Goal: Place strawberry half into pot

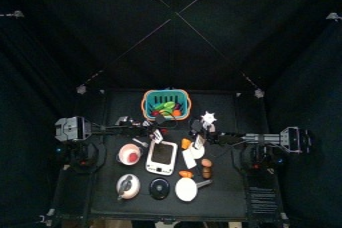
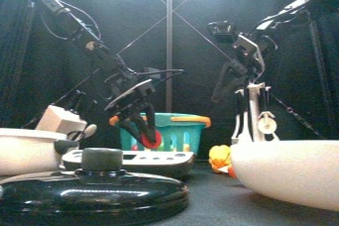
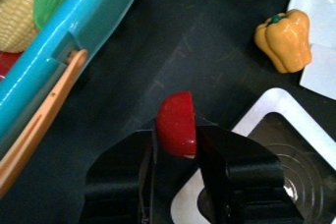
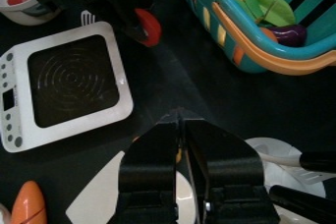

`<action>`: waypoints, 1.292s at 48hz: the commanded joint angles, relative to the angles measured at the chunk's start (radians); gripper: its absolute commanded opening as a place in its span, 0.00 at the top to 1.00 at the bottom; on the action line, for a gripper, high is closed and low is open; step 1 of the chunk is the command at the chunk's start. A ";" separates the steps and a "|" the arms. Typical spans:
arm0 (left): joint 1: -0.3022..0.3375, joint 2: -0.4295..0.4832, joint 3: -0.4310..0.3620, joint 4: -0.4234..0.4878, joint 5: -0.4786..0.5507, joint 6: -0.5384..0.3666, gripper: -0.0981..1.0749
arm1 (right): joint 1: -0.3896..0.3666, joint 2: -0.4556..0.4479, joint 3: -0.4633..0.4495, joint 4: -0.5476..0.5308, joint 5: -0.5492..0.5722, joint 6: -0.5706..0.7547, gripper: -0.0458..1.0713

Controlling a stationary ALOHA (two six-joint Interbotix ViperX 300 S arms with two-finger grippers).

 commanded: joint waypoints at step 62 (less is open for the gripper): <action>-0.262 -0.742 0.575 -0.193 0.215 0.000 0.41 | 0.020 0.026 -0.032 0.051 -0.018 0.008 0.59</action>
